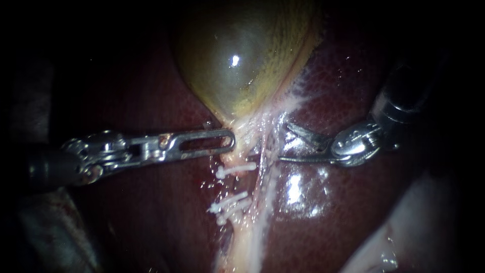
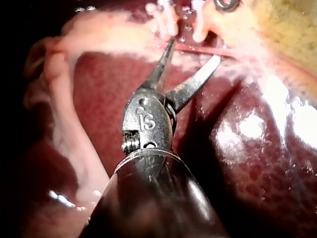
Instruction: Go back from the cut left tube
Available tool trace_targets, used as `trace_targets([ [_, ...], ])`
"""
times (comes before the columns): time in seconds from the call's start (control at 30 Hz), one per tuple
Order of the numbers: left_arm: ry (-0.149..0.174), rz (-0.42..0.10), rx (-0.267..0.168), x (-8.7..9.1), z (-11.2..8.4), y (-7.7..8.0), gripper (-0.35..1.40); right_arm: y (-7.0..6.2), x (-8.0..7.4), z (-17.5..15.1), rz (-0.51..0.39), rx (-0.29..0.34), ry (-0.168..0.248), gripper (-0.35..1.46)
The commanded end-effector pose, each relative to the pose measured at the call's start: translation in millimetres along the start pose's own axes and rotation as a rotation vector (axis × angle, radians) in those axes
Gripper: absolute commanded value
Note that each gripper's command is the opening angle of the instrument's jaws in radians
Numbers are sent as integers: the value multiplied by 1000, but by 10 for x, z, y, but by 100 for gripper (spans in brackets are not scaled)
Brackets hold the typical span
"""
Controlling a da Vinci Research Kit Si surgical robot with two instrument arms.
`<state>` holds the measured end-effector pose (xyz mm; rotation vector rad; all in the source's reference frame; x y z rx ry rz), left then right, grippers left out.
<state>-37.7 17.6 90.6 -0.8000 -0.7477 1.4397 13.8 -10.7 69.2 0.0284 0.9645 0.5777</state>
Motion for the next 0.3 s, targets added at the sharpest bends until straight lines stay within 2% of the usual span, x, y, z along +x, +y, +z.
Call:
trace_targets([
  [0.03,1,0,1,0,0,0,-35,0,0,0,0,1,0,142],
  [0.3,-1,1,-1,0,1,0,-35,-1,0,1,0,5,2,142],
])
